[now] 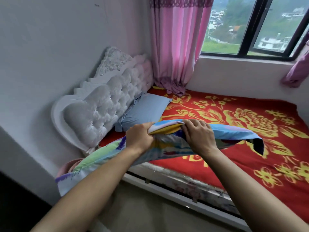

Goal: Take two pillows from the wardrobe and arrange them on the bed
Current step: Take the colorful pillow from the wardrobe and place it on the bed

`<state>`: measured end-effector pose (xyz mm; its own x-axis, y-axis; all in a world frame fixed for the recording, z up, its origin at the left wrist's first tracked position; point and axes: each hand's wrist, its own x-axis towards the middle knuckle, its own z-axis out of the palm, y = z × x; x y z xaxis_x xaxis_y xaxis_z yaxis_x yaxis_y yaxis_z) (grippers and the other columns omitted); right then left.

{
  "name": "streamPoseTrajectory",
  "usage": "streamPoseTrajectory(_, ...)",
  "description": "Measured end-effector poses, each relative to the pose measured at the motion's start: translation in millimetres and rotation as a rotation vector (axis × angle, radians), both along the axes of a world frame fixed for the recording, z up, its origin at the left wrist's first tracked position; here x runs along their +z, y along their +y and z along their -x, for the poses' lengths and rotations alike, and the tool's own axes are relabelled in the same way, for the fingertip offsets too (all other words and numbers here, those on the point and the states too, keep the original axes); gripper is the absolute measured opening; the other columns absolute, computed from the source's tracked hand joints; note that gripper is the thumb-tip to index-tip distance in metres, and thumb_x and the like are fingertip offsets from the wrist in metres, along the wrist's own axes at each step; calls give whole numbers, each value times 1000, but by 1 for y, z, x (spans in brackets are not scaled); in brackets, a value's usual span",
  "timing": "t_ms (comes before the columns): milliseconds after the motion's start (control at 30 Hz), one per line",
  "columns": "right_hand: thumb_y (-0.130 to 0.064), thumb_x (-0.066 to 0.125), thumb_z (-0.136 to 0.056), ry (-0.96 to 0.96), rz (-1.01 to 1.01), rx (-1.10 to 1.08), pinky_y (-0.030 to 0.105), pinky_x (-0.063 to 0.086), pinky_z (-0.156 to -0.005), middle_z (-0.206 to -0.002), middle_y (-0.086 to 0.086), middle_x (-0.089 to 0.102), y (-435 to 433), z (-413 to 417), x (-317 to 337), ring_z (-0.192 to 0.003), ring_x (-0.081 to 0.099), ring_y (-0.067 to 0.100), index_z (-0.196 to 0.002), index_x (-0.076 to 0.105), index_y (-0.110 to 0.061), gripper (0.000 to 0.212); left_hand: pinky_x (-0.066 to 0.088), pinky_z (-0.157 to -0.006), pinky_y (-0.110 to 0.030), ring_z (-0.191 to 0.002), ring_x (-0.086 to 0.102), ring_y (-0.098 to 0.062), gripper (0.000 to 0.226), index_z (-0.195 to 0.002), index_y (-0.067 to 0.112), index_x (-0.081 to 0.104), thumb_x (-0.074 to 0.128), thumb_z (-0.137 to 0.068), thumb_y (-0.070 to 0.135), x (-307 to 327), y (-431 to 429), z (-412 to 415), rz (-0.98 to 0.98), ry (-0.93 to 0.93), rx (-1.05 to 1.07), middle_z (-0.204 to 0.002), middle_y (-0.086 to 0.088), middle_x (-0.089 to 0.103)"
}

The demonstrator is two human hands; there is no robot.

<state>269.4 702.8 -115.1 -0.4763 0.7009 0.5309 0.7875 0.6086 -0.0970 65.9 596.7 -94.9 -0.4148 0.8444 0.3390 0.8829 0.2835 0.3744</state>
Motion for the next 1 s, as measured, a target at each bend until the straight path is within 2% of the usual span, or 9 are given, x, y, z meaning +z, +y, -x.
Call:
streamPoseTrajectory(100, -48, 44, -99, 3, 44, 33, 45, 42, -98, -128, 3, 60, 36, 23, -7, -116, 55, 29, -132, 52, -22, 43, 54, -75, -35, -91, 69, -30, 52, -122, 40, 64, 67, -71, 28, -3, 43, 28, -38, -9, -22, -96, -2, 76)
streamPoseTrajectory(233, -51, 60, -88, -148, 101, 151, 46, 40, -105, -141, 6, 51, 103, 45, -18, -128, 49, 30, -144, 42, -19, 67, 54, -67, -34, -85, 70, -33, 50, -120, 39, 66, 67, -71, 29, -13, 104, 64, -56, 18, -31, -91, -3, 77)
streamPoseTrajectory(400, -38, 61, -90, -186, 57, 118, 46, 44, -95, -124, 4, 62, 193, 103, -40, -112, 58, 31, -137, 50, -19, 52, 53, -74, -34, -91, 69, -30, 53, -122, 41, 65, 70, -71, 27, -28, 187, 110, -13, 10, -11, -99, -2, 76)
streamPoseTrajectory(533, -30, 58, -90, -191, 103, 110, 45, 38, -103, -127, 3, 60, 271, 147, -43, -118, 53, 30, -138, 48, -22, 49, 49, -72, -27, -93, 68, -23, 54, -121, 46, 64, 66, -71, 25, -27, 259, 142, 43, -41, 49, -99, 4, 76)
streamPoseTrajectory(700, -24, 57, -92, -148, 30, 168, 49, 30, -112, -134, 4, 56, 358, 192, -40, -128, 47, 29, -138, 49, -24, 47, 50, -74, -26, -94, 69, -23, 55, -122, 46, 63, 67, -71, 26, -29, 329, 184, 12, -102, 130, -103, 4, 76)
streamPoseTrajectory(800, -22, 62, -89, -88, 31, 151, 54, 17, -119, -146, 13, 46, 386, 217, -47, -140, 35, 35, -143, 45, -23, 57, 50, -70, -27, -92, 69, -26, 54, -120, 45, 65, 64, -70, 24, -35, 358, 204, -16, -137, 143, -101, 2, 76)
streamPoseTrajectory(867, -25, 61, -89, -8, 50, 89, 55, 5, -121, -156, 20, 30, 400, 234, -55, -147, 21, 39, -149, 38, -23, 63, 46, -65, -25, -87, 69, -27, 53, -117, 45, 67, 62, -70, 20, -40, 379, 221, -35, -176, 141, -96, 1, 77)
streamPoseTrajectory(933, -36, 55, -92, 168, 143, -32, 54, 2, -120, -160, 25, 15, 409, 253, -68, -149, 12, 41, -153, 29, -18, 69, 42, -62, -22, -82, 68, -26, 55, -114, 45, 68, 60, -68, 17, -48, 398, 239, -34, -234, 146, -90, 1, 77)
streamPoseTrajectory(1000, -52, 52, -92, 417, 368, -177, 51, 6, -120, -161, 26, 5, 418, 274, -88, -149, 6, 40, -156, 15, -14, 83, 41, -60, -21, -78, 67, -24, 55, -109, 46, 69, 56, -64, 17, -56, 418, 259, -29, -326, 146, -84, 2, 76)
